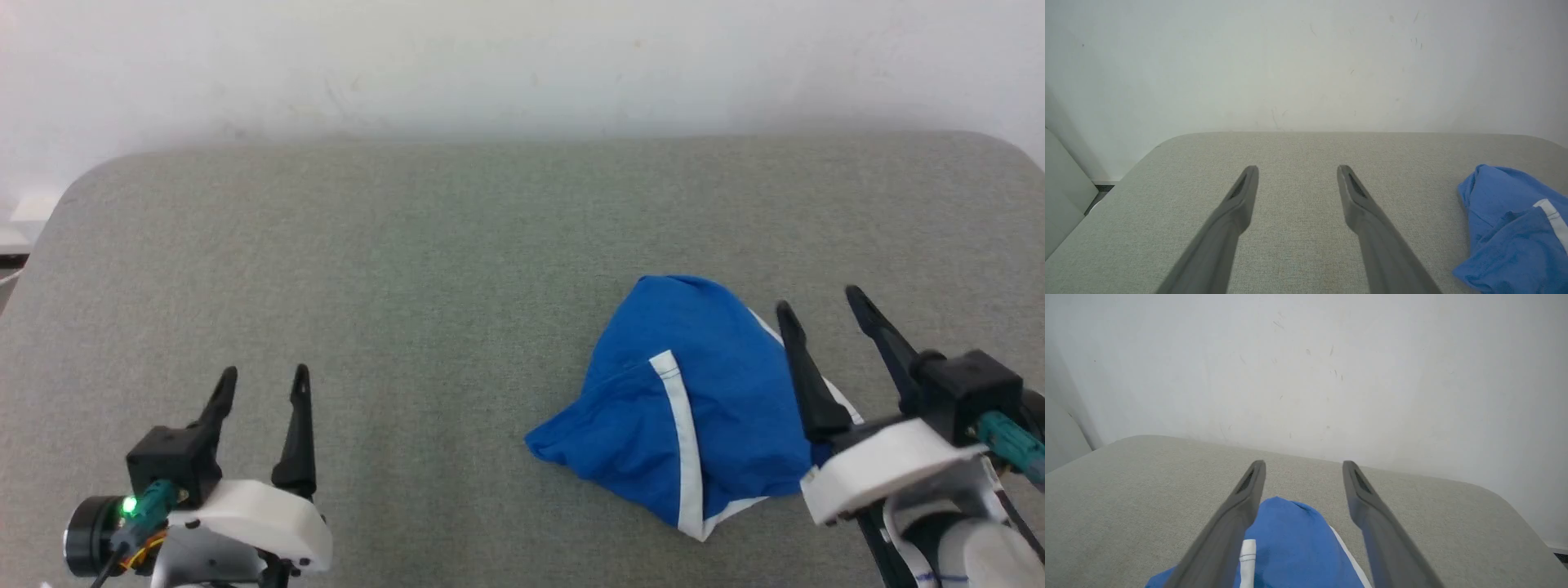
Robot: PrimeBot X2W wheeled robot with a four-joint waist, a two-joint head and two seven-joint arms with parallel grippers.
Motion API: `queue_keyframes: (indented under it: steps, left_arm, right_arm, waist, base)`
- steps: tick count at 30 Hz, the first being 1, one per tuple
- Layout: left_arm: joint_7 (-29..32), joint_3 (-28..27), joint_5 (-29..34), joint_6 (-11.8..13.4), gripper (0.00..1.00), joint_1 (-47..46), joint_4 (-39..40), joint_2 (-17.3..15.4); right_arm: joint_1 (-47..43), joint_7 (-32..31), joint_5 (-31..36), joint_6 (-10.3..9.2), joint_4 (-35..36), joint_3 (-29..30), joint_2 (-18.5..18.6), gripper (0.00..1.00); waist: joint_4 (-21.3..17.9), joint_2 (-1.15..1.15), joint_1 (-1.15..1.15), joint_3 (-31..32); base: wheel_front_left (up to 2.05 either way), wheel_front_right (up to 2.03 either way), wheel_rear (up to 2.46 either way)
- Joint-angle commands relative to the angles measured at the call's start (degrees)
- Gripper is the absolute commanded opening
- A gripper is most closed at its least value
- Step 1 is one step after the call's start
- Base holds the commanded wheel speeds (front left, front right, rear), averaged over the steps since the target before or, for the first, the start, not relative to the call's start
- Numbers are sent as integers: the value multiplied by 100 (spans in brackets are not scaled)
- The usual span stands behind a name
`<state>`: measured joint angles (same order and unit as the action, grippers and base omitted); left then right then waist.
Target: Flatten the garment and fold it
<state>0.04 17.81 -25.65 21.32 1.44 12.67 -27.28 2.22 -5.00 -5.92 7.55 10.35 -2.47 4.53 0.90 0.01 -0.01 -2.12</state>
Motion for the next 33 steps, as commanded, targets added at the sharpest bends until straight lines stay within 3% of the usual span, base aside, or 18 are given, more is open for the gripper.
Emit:
queue_keyframes:
  steps: [1, 8, 16, 24, 33]
  left_arm:
    - [18, 20, 1, 42, 100, 57, 0, -24]
    - [647, 607, 40, -149, 100, -212, 57, 111]
    - [1658, 1400, -78, -620, 100, -1345, -172, 669]
    - [2593, 1919, -372, -1134, 100, -2556, -1045, 1303]
    - [3310, 2211, -551, -1339, 100, -3214, -2426, 1704]
  right_arm:
    - [-83, 5, 38, -6, 28, 21, -19, 100]
    - [-662, -147, -41, -6, 375, 224, -71, 100]
    - [-971, -360, 17, -6, 897, 137, -117, 100]
    - [-980, -348, 31, -6, 1094, 95, -150, 100]
    - [-815, -175, 102, -6, 1002, -31, -163, 100]
  waist:
    - [-68, -1, 1, 67]
    - [-295, -1, 1, 176]
    - [-618, -1, 1, 91]
    - [-878, -1, 1, -157]
    - [-1188, -1, 1, -462]
  base:
    - [0, 0, 0]
    - [0, 0, 0]
    - [0, 0, 0]
    - [0, 0, 0]
    - [0, 0, 0]
